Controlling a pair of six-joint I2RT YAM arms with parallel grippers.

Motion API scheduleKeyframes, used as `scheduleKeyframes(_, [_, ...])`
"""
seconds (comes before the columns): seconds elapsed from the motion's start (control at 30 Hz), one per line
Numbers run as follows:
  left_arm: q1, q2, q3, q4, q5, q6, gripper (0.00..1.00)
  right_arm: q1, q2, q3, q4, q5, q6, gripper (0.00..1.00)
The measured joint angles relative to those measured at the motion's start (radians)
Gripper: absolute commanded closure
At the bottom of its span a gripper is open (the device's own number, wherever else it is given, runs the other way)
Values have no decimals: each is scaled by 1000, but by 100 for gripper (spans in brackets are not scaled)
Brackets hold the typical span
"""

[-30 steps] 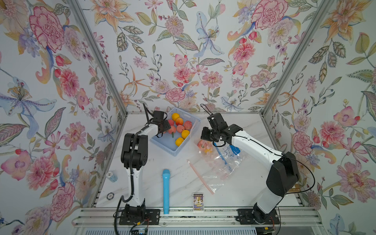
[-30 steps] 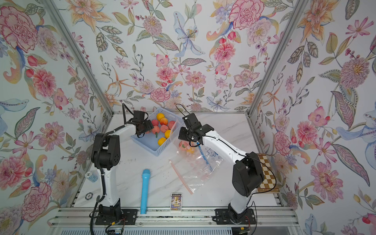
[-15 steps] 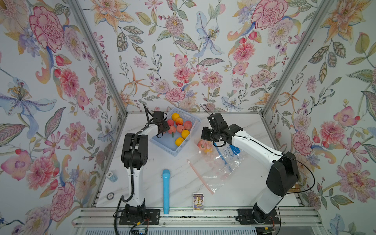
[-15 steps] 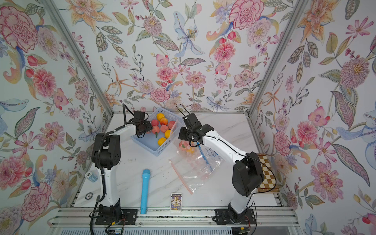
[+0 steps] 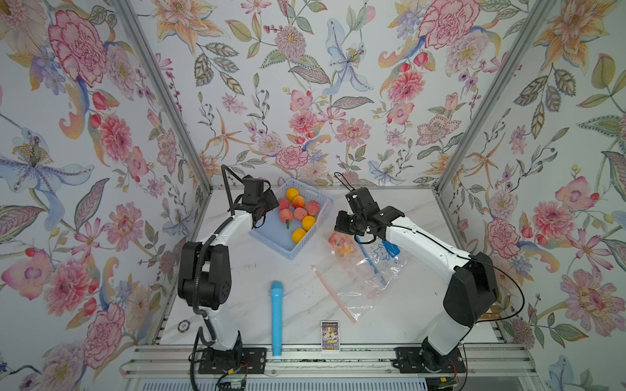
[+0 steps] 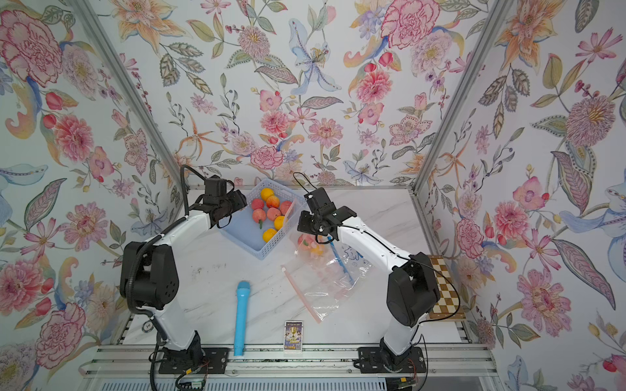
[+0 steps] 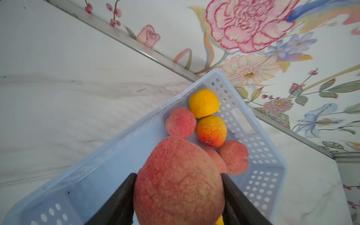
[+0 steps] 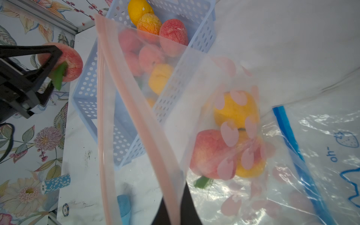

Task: Place the peach in a zip-top bag and seal the zipper
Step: Pick up the peach from the basket.

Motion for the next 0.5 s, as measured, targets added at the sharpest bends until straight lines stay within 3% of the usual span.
scheduleKeyframes(0.3, [-141,-217,-47,47,108,24,40,0,0,0,0,0,0,100])
scheduleKeyframes(0.5, [-267,-266,-47,50,139,63,40,0,0,0,0,0,0,100])
